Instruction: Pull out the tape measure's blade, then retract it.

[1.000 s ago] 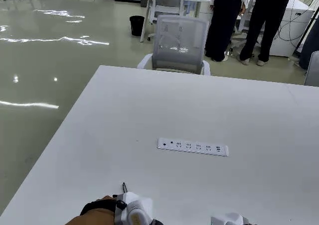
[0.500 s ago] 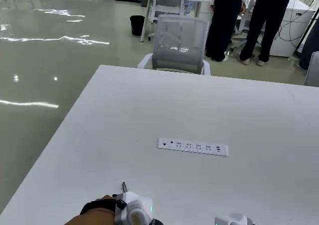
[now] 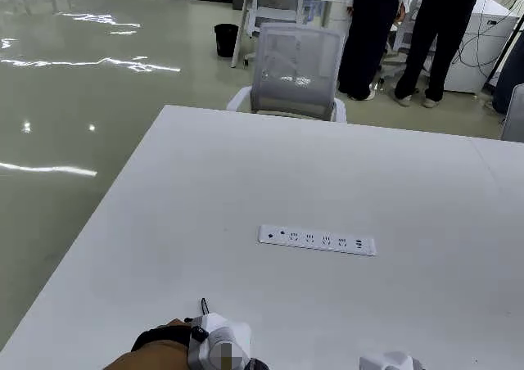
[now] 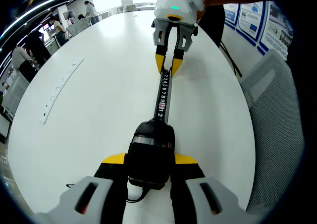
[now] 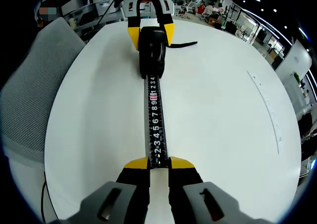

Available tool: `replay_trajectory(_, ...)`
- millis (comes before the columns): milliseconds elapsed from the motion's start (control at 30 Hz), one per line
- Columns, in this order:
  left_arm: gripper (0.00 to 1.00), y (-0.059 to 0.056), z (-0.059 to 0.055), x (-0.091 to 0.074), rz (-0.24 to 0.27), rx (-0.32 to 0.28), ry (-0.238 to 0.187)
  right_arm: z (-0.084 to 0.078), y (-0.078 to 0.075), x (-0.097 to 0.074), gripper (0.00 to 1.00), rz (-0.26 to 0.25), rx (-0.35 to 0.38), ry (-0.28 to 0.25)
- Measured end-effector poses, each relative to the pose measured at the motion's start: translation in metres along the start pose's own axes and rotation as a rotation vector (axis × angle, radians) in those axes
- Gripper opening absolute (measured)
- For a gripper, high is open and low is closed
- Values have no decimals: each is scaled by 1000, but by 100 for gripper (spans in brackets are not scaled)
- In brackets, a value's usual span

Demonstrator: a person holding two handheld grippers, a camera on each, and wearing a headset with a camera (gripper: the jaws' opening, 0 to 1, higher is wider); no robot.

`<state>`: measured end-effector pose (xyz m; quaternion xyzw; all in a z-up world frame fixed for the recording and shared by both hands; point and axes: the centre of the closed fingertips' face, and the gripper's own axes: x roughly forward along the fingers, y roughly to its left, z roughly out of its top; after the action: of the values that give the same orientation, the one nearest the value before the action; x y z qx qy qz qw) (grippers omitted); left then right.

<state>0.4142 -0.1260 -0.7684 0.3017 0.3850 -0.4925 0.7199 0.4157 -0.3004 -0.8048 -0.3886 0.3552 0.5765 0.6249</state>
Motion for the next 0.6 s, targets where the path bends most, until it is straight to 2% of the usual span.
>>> replay_trajectory(600,28,0,0,-1,2,-5,0,-10,-1,-2,11,-1,6,29)
